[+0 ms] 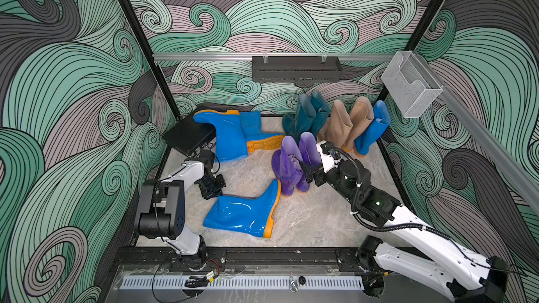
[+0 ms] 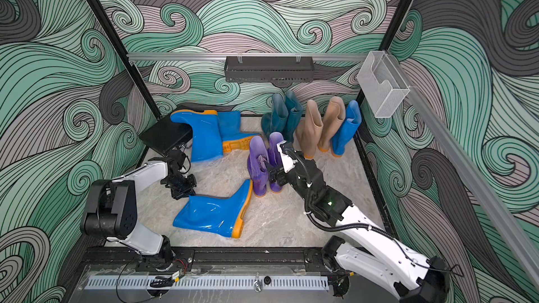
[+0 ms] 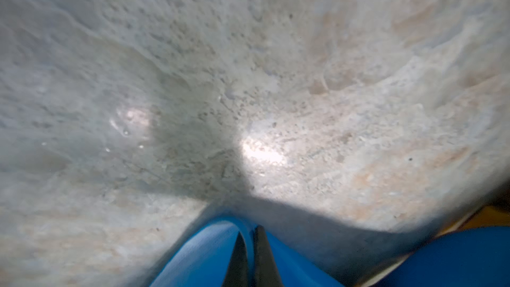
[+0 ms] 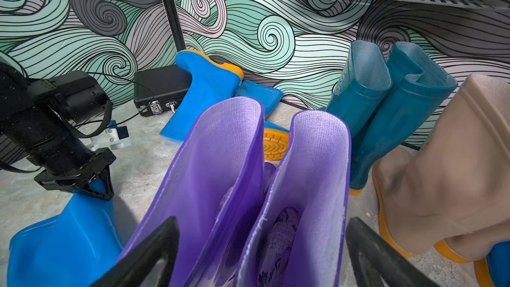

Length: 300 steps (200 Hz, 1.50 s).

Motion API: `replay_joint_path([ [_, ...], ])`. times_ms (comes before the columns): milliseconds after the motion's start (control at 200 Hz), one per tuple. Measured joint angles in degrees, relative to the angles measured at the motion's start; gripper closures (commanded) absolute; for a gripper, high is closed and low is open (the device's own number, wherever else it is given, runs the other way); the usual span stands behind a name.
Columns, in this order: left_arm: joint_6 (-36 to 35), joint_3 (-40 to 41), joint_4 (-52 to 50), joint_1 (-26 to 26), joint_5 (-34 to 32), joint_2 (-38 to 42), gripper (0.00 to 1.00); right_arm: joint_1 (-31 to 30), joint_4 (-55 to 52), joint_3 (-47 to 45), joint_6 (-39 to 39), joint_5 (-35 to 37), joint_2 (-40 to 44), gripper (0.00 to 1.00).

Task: Match and arrange rain boots in pairs
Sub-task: Pick up the rain boot at the center of the board.

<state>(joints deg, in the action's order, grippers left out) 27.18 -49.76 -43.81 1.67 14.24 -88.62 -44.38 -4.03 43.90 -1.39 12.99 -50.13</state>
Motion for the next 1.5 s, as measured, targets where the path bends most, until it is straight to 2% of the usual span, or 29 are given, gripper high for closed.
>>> replay_joint_path([
  [185, 0.48, -0.94, -2.64, -0.04, 0.76, 7.06, 1.00, 0.00, 0.00, -0.39, 0.79, -0.59, 1.38, 0.07],
  [575, 1.99, -10.80, -11.17, -0.02, -0.11, 21.94, 1.00, 0.00, 0.20, -2.05, 1.88, -2.36, 5.03, 0.07],
  [961, 6.10, -18.40, -16.11, 0.83, -0.37, 26.23, 1.00, 0.00, 1.99, -2.05, 2.54, -5.60, 4.22, 0.07],
  [1221, 10.12, -19.52, -15.98, 4.76, -2.75, 26.82, 1.00, 0.00, 3.13, -1.81, 3.80, -8.68, 1.77, 0.07],
  [1501, 16.24, -19.65, -13.62, 9.29, -8.20, 28.17, 1.00, 0.00, 3.23, 1.60, 5.92, -17.51, 0.22, 0.11],
])
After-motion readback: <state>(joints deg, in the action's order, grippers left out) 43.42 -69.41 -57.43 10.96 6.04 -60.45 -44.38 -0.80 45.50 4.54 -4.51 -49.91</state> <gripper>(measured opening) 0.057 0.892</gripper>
